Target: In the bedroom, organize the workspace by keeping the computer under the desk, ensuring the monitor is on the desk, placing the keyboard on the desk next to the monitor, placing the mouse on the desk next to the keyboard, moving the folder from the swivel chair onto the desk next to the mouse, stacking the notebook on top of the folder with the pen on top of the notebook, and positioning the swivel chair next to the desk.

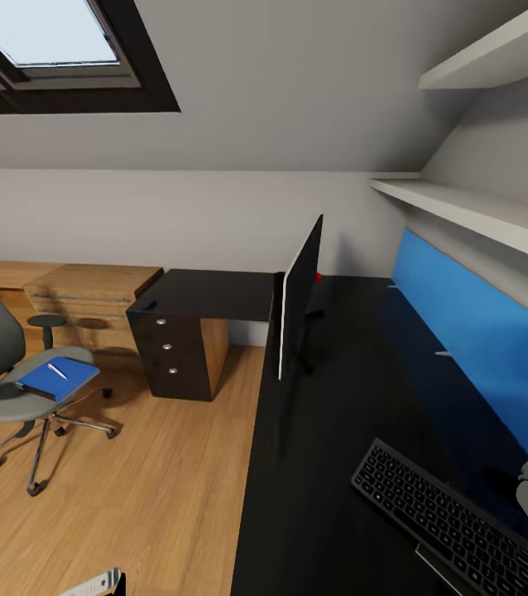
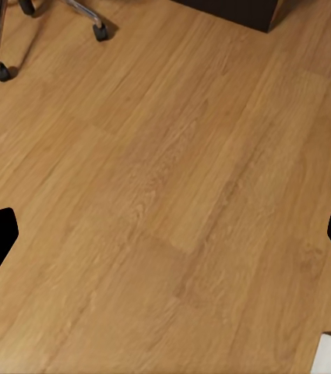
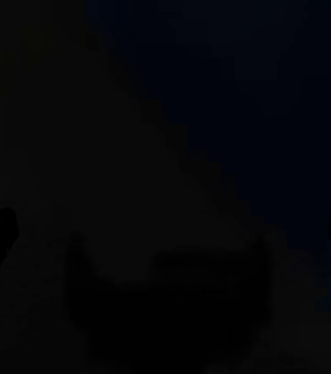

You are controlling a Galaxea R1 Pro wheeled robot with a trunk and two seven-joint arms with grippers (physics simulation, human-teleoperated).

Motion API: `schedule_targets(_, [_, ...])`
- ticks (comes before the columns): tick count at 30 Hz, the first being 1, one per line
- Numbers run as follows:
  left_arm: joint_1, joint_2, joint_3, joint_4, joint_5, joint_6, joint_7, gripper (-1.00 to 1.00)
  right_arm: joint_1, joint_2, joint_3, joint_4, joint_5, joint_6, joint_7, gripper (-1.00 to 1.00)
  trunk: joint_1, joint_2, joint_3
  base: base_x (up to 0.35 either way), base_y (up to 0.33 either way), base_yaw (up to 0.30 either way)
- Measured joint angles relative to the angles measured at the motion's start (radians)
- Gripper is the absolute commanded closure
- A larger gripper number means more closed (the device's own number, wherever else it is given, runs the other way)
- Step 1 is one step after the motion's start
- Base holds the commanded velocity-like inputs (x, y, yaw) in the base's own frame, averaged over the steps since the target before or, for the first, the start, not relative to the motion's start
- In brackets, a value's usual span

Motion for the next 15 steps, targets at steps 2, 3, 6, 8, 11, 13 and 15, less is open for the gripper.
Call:
schedule_targets(2, [0.0,0.0,0.0,0.002,0.0,0.0,0.0,-1.0,0.0,0.0,0.0,0.0,0.0,0.0,0.0,-1.0,0.0,0.0,0.0,0.0,0.0,0.0])
schedule_targets(3, [0.0,0.0,0.0,0.002,-0.001,0.0,0.0,-1.0,0.0,0.0,0.0,0.0,0.0,0.0,0.0,-1.0,0.0,0.0,0.0,0.0,0.0,0.0])
schedule_targets(6, [0.0,0.002,0.001,0.032,-0.001,0.0,-0.002,-1.0,0.0,0.0,0.0,0.0,0.0,0.0,-0.001,-1.0,0.0,0.0,0.0,0.0,0.0,0.0])
schedule_targets(8, [0.0,0.003,0.001,0.045,-0.002,-0.001,-0.003,-1.0,0.0,0.0,0.0,0.0,0.0,0.0,-0.001,-1.0,0.0,0.0,0.0,0.0,0.0,0.0])
schedule_targets(11, [0.0,0.004,0.001,0.052,-0.002,-0.001,-0.004,-1.0,0.0,0.0,0.0,0.0,0.001,0.0,-0.002,-1.0,0.0,0.0,0.0,-0.005,0.0,0.0])
schedule_targets(13, [0.0,0.004,0.001,0.054,-0.002,-0.001,-0.005,-1.0,0.0,0.0,0.0,0.0,0.001,0.0,-0.002,-1.0,0.0,0.0,0.0,-0.09,0.0,0.0])
schedule_targets(15, [0.0,0.004,0.001,0.057,-0.002,-0.001,-0.006,-1.0,0.0,0.0,0.0,0.0,0.001,0.0,-0.002,-1.0,0.0,0.0,0.0,-0.189,0.0,0.0])
